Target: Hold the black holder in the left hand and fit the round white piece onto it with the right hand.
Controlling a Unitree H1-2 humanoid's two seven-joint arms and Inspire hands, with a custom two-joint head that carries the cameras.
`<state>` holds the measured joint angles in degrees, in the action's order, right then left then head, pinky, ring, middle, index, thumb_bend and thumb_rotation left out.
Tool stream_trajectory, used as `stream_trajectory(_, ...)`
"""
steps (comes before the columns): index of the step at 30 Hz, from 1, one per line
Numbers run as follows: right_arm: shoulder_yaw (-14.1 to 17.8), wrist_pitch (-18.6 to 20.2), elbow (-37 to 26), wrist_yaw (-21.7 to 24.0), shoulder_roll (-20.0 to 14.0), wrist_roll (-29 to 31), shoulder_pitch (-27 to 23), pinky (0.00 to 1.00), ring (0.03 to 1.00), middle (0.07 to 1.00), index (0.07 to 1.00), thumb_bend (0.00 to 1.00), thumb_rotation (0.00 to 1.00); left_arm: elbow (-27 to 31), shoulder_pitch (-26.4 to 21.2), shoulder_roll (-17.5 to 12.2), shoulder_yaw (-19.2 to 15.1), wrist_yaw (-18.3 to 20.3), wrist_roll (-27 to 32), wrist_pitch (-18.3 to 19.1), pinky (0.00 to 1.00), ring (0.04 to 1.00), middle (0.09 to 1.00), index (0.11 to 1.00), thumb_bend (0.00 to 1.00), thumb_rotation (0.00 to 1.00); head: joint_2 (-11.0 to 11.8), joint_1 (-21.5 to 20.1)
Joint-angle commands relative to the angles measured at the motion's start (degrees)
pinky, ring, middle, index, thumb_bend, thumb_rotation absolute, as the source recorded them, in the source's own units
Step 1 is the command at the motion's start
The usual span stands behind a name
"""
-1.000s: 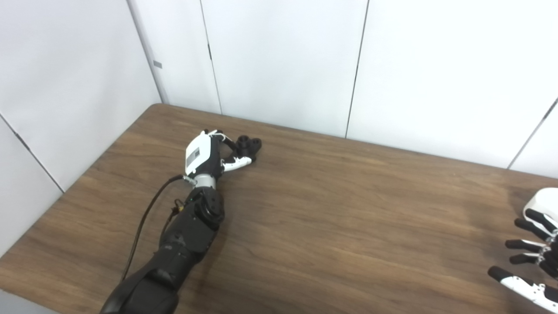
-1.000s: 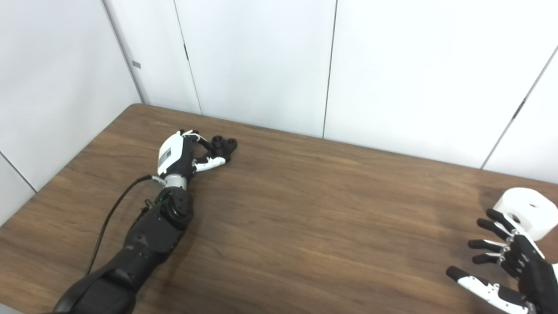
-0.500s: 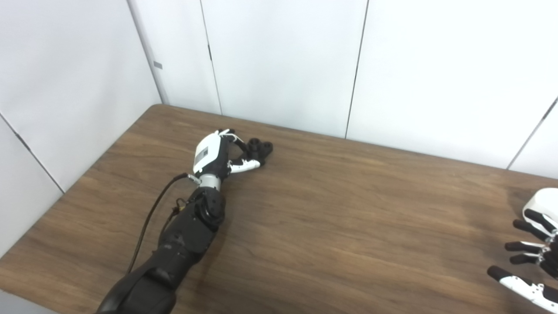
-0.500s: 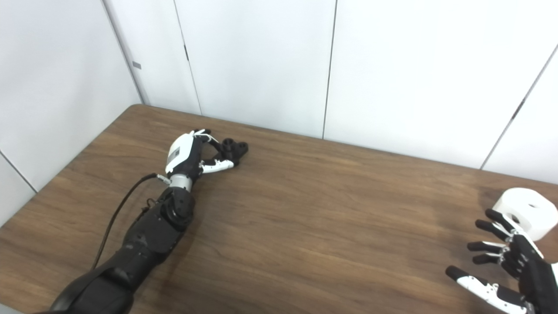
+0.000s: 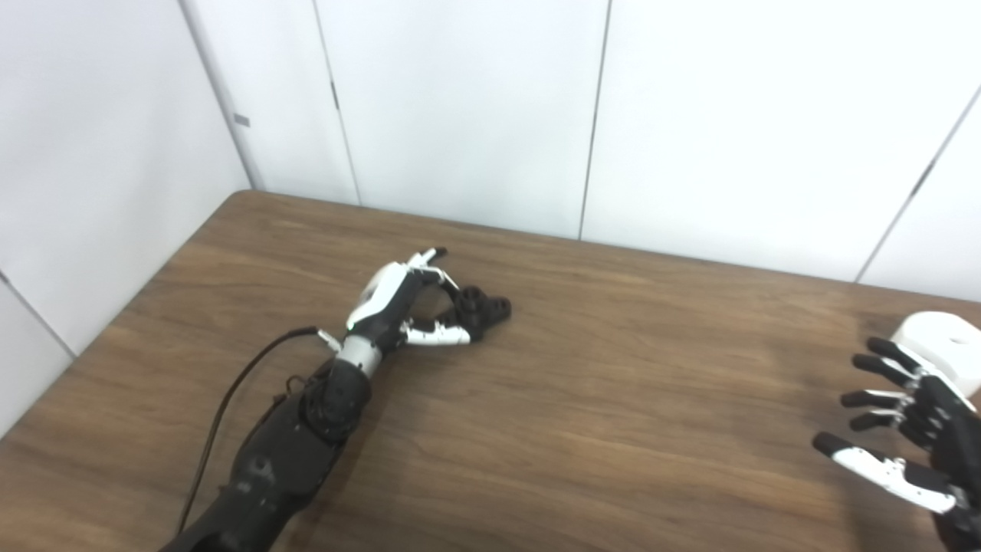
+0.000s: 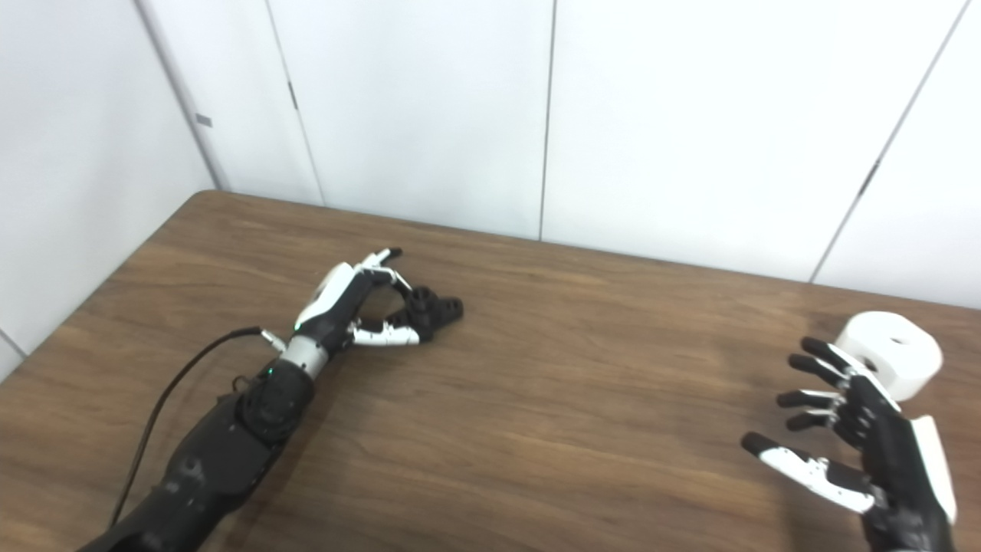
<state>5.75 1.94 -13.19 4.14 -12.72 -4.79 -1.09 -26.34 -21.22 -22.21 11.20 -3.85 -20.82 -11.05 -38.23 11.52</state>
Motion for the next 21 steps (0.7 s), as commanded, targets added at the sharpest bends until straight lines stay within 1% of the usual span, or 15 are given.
stream_trajectory(1,0.62,-0.62,-1.4,-1.12,-0.25,-0.14,-1.62,0.54,0.612,0.76,0.795,0.68,0.15,1.24,0.72,1.17,2.42,4.37,-0.08,-0.58,1.0,1.0,0.975,0.483,0.52,0.06,-0.2,-0.4)
stream_trajectory(2,0.6,-0.52,-1.57,-1.26,-0.19,-0.63,-1.68,0.54,0.611,0.757,0.794,0.69,0.15,2.2,0.95,1.28,3.1,5.31,-0.13,-0.39,1.0,1.0,0.976,0.483,0.52,0.06,-0.53,-1.33)
stream_trajectory(3,0.53,-0.22,-1.87,-1.32,-0.08,-1.01,-1.76,0.55,0.611,0.755,0.791,0.69,0.17,3.13,1.17,1.44,3.68,6.26,-0.08,-0.18,1.0,1.0,0.976,0.483,0.52,0.06,-0.86,-2.56)
stream_trajectory(4,0.48,0.03,-2.1,-1.35,0.0,-1.27,-1.81,0.55,0.616,0.757,0.791,0.7,0.2,3.74,1.31,1.55,4.03,6.87,-0.02,0.0,1.0,1.0,0.975,0.483,0.52,0.06,-0.86,-2.56)
stream_trajectory(8,0.01,0.82,-3.19,-1.63,0.58,-2.15,-2.27,0.54,0.619,0.76,0.787,0.7,0.23,6.8,1.81,2.0,6.84,10.09,-0.7,0.21,1.0,1.0,0.977,0.483,0.52,0.06,-1.74,-5.81)
stream_trajectory(10,-0.29,1.08,-3.8,-1.59,0.91,-2.31,-2.47,0.54,0.617,0.758,0.788,0.69,0.23,7.96,2.07,2.5,7.87,11.82,-0.31,0.59,1.0,1.0,0.978,0.483,0.52,0.06,-1.99,-6.7)
stream_trajectory(12,-0.64,2.19,-4.77,-1.73,1.4,-2.9,-2.59,0.54,0.624,0.764,0.794,0.68,0.21,8.85,2.34,3.2,9.02,13.34,-0.51,1.01,1.0,1.0,0.977,0.483,0.52,0.06,-2.39,-8.31)
stream_trajectory(15,-1.03,3.18,-5.9,-1.94,2.15,-3.44,-2.82,0.54,0.627,0.769,0.796,0.66,0.18,9.19,2.42,4.02,10.91,14.63,-1.72,0.55,1.0,1.0,0.978,0.483,0.52,0.06,-2.77,-9.5)
stream_trajectory(19,-1.39,4.39,-6.97,-2.1,2.98,-3.54,-3.37,0.54,0.623,0.772,0.802,0.64,0.15,10.34,2.41,5.49,14.2,15.59,-5.69,2.75,1.0,1.0,0.975,0.482,0.52,0.06,-3.47,-11.52)
stream_trajectory(21,-1.55,4.58,-7.14,-2.34,3.17,-4.11,-3.62,0.53,0.62,0.775,0.804,0.64,0.15,11.06,2.64,6.2,15.54,15.74,-7.57,3.78,1.0,1.0,0.966,0.482,0.52,0.06,-3.6,-11.89)
